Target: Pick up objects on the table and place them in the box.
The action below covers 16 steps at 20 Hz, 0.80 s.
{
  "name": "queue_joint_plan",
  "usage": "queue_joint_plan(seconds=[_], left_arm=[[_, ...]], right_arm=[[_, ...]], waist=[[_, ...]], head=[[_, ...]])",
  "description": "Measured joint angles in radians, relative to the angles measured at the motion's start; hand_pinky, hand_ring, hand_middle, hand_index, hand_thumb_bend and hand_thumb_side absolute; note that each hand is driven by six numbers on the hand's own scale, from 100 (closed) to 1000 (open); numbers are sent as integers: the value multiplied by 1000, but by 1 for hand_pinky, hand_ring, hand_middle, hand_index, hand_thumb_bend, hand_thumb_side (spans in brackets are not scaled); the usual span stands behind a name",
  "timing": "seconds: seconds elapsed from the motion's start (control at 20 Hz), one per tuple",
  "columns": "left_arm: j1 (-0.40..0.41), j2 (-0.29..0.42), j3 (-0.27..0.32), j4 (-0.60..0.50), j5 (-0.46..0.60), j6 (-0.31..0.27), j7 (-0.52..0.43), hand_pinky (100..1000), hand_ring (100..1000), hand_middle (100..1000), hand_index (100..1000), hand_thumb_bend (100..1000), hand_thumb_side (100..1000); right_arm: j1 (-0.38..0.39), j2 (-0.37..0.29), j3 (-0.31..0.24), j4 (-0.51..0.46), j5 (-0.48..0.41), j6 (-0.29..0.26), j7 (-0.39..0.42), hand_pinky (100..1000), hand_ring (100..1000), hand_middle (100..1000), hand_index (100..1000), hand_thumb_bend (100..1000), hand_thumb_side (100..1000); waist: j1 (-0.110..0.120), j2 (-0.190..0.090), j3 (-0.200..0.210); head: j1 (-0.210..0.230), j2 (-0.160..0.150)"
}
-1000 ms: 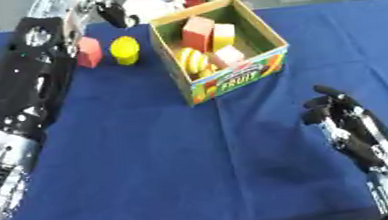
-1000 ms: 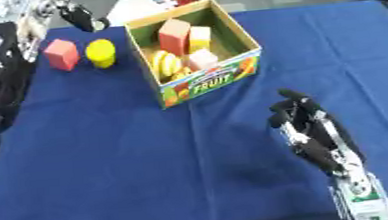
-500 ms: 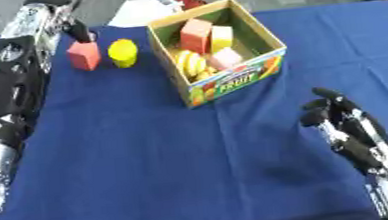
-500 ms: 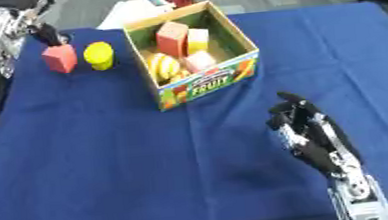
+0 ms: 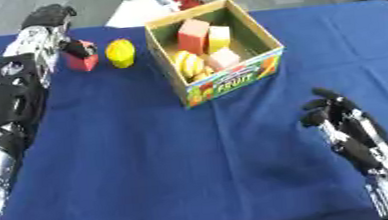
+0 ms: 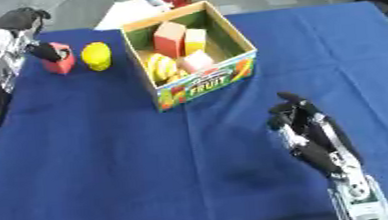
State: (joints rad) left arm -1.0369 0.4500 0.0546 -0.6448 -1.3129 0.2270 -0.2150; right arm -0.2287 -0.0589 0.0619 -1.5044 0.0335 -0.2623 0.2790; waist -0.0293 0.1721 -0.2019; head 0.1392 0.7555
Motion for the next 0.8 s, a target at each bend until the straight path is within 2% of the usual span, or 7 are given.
queue_joint_plan(seconds=[0.3, 0.5, 0.65, 0.8], left_arm=[[10, 0, 11, 24, 0, 74, 9, 748, 671, 765, 924, 396, 382], [16, -1, 11, 34, 11, 88, 4, 746, 667, 756, 914, 400, 399], [22, -1, 11, 44, 18, 93, -10, 746, 675, 760, 910, 412, 471], [26, -2, 11, 53, 19, 98, -35, 745, 676, 760, 908, 408, 496]], right_arm=[[0, 0, 0, 0, 0, 0, 0, 647, 634, 656, 896, 100, 399], [0, 0, 0, 0, 0, 0, 0, 648, 634, 656, 896, 100, 399], [0, 0, 0, 0, 0, 0, 0, 648, 634, 656, 896, 100, 399], [0, 0, 0, 0, 0, 0, 0, 647, 634, 656, 896, 100, 399]], waist=[[0, 0, 0], [0, 0, 0], [0, 0, 1], [0, 0, 2]], head=[[0, 0], [0, 0], [0, 0], [0, 0]])
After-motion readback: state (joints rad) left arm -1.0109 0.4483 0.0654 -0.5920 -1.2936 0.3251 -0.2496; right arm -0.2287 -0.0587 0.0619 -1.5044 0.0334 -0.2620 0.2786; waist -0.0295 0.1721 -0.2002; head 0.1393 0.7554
